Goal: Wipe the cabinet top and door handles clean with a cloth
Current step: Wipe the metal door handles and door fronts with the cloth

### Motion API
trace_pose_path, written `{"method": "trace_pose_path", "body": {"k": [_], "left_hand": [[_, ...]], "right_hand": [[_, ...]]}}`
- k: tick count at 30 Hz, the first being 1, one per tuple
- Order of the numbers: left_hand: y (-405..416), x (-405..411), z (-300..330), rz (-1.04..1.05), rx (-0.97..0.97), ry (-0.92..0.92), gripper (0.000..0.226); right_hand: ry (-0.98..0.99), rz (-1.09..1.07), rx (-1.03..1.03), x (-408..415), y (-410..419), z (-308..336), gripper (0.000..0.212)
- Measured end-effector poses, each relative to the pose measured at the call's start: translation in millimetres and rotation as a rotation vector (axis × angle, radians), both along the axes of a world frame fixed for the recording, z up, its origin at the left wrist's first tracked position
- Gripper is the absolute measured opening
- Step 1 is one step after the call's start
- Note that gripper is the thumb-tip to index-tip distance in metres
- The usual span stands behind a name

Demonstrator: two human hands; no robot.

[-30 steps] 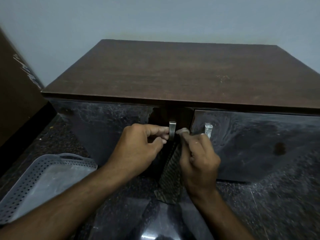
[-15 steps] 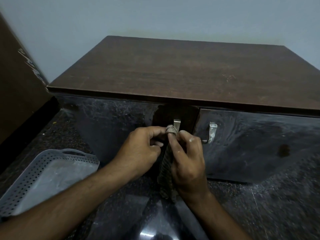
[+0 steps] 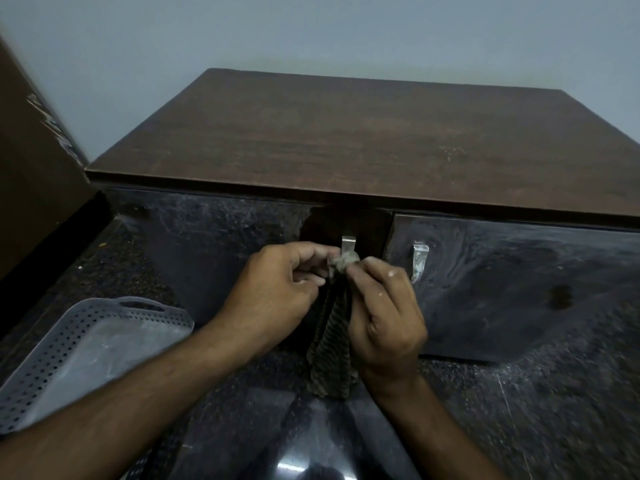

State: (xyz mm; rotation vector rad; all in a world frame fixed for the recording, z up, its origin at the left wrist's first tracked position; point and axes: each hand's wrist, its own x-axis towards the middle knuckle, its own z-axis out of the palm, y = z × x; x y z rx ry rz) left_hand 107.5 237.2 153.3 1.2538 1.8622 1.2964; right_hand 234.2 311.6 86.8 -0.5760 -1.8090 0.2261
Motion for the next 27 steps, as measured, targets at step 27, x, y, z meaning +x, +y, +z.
{"method": "trace_pose_path", "body": {"k": [27], "left_hand": [[-4.3, -6.8, -7.1, 0.035, -0.089, 0.071, 0.034]], "right_hand": [[-0.106, 0.042, -0.140, -4.8, 4.1, -34.4, 0.016]]}}
